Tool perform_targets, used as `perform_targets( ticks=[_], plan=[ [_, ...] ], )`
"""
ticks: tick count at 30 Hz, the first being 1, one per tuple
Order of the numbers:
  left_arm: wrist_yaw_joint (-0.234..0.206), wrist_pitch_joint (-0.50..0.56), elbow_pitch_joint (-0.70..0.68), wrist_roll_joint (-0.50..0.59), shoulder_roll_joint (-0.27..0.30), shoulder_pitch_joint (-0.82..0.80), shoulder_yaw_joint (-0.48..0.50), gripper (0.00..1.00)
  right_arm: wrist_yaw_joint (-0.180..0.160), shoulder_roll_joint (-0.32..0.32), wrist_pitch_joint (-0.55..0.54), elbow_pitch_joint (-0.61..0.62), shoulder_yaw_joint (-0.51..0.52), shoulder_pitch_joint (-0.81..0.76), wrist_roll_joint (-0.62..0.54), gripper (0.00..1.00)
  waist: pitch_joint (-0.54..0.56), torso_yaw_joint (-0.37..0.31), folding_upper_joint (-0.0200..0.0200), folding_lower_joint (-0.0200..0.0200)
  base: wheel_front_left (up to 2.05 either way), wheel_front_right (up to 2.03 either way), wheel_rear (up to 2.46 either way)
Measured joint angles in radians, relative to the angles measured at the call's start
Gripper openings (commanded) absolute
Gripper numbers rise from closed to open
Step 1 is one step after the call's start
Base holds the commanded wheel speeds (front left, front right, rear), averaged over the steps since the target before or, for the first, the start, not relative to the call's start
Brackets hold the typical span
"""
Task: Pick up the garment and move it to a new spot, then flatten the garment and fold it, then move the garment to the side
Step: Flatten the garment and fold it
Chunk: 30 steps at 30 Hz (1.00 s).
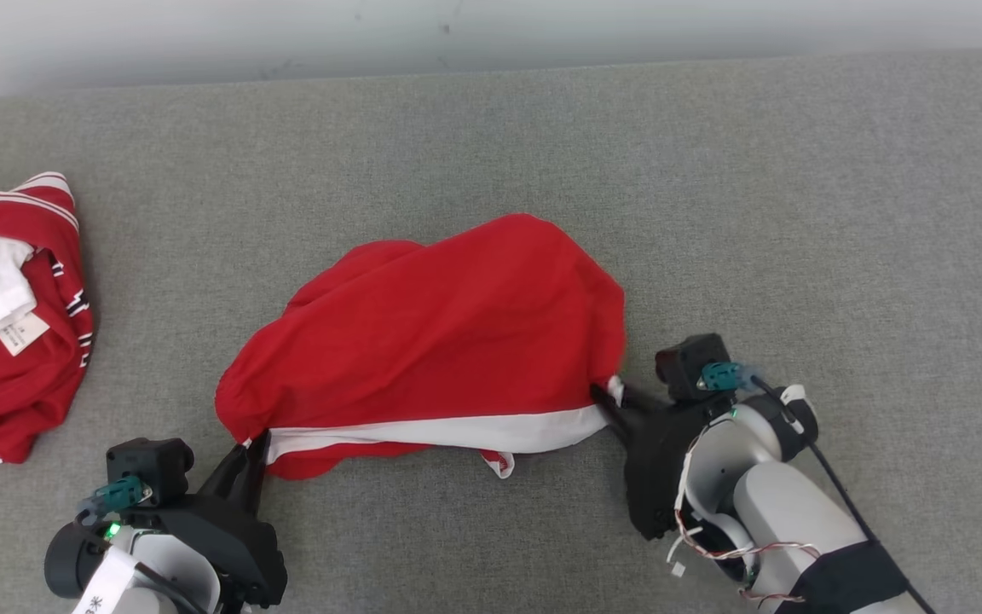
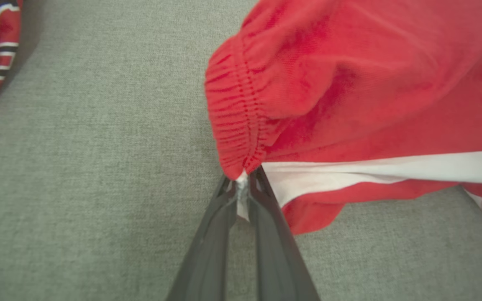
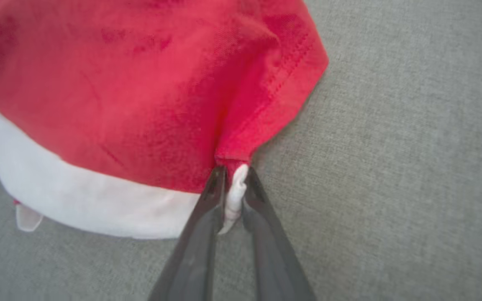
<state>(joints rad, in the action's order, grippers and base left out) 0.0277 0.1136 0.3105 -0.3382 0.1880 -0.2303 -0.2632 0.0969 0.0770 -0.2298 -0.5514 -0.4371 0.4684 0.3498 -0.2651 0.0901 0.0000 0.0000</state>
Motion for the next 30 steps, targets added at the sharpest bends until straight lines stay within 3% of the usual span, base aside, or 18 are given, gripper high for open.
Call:
perform_targets(
  ticks=[8, 13, 20, 30],
  plan=[
    [0.000, -0.014, 0.001, 0.000, -0.002, 0.000, 0.001, 0.00, -0.009, -0.014, 0.028, 0.001, 0.008, -0.008, 0.004, 0.00, 0.007, -0.011, 0.0000, 0.0000, 0.00, 0.00, 0.00],
    [-0.007, -0.086, -0.069, -0.014, -0.028, -0.019, 0.034, 0.00, -0.018, -0.009, 0.094, 0.067, 0.087, -0.040, 0.063, 0.00, 0.028, -0.017, 0.0001, 0.0001, 0.00, 0.00, 0.00],
    [-0.026, -0.184, -0.246, -0.056, -0.062, -0.034, 0.077, 0.00, -0.007, 0.014, 0.208, 0.292, 0.202, -0.057, 0.162, 0.00, 0.071, -0.036, 0.0000, 0.0000, 0.00, 0.00, 0.00],
    [0.073, -0.175, -0.565, -0.269, -0.106, 0.113, 0.017, 0.00, 0.019, 0.056, 0.220, 0.676, 0.216, -0.243, 0.321, 0.00, 0.124, -0.083, 0.0000, -0.0001, 0.00, 0.00, 0.00]
  ],
)
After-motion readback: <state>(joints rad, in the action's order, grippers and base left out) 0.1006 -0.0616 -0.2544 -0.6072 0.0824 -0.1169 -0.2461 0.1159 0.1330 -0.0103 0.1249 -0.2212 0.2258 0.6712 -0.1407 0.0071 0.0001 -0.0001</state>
